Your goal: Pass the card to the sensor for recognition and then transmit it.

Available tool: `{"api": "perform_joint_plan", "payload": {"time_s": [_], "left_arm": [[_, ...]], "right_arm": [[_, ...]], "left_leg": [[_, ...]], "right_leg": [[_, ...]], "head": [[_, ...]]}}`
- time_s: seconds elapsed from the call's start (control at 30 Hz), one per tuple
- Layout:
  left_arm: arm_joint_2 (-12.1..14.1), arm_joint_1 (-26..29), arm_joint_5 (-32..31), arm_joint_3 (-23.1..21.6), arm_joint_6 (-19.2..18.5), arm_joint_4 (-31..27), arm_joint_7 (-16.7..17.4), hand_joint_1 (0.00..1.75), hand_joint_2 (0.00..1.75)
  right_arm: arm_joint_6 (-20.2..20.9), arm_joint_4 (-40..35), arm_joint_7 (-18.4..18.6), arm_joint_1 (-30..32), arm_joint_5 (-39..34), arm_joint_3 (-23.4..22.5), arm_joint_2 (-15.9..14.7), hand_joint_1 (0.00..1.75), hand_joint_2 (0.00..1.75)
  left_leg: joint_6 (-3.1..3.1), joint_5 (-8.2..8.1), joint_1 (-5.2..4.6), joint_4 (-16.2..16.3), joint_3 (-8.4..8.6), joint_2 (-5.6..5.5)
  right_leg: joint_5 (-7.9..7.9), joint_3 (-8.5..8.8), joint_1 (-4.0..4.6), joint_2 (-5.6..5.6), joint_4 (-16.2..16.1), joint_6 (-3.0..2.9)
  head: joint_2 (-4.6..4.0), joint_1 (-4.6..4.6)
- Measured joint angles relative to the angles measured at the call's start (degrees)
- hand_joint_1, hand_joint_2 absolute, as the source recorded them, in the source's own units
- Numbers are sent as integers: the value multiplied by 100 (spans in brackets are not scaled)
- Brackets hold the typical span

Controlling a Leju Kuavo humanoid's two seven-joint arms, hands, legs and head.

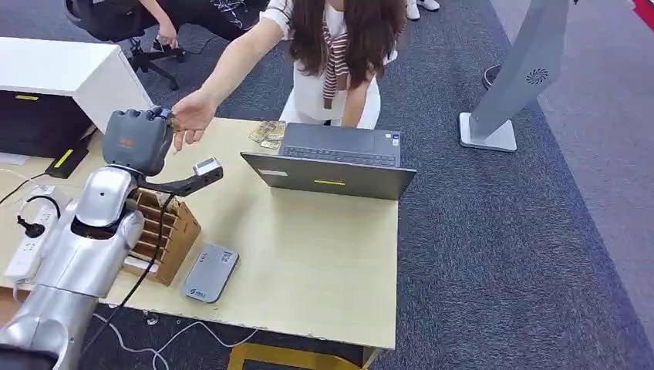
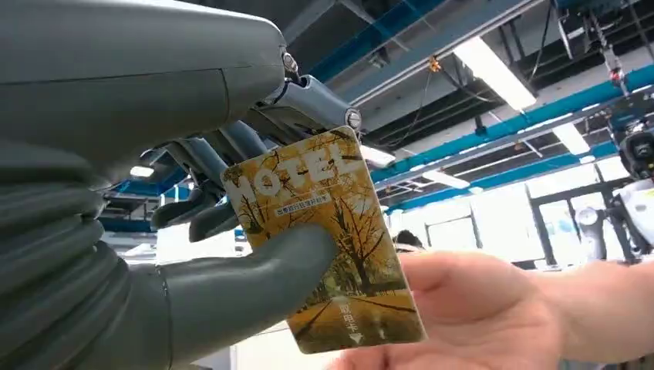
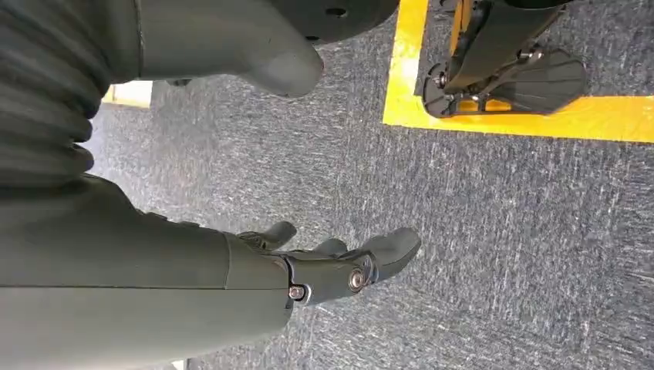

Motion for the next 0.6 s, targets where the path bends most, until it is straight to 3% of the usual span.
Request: {"api": "perform_joint_plan", "payload": {"time_s": [0.53,0.57,0.6], "left_arm": [[0,-50,55,0,76,369,20,175,175],[0,-49,61,0,85,381,20,0,175],[-2,-48,70,0,123,391,20,0,175]], "right_arm": [[-35,0,55,1,18,0,-2,0,175],[-37,0,55,0,20,0,-2,0,175],[-46,0,53,1,24,0,0,0,175]], "left_leg": [[0,-1,0,0,-1,4],[-1,-1,0,0,-1,4],[-1,-2,0,0,-2,4]], "right_leg": [[0,-2,0,3,0,0],[-1,-2,0,3,0,0],[-1,-3,0,3,0,0]], "head": [[0,2],[0,0],[0,0]]}}
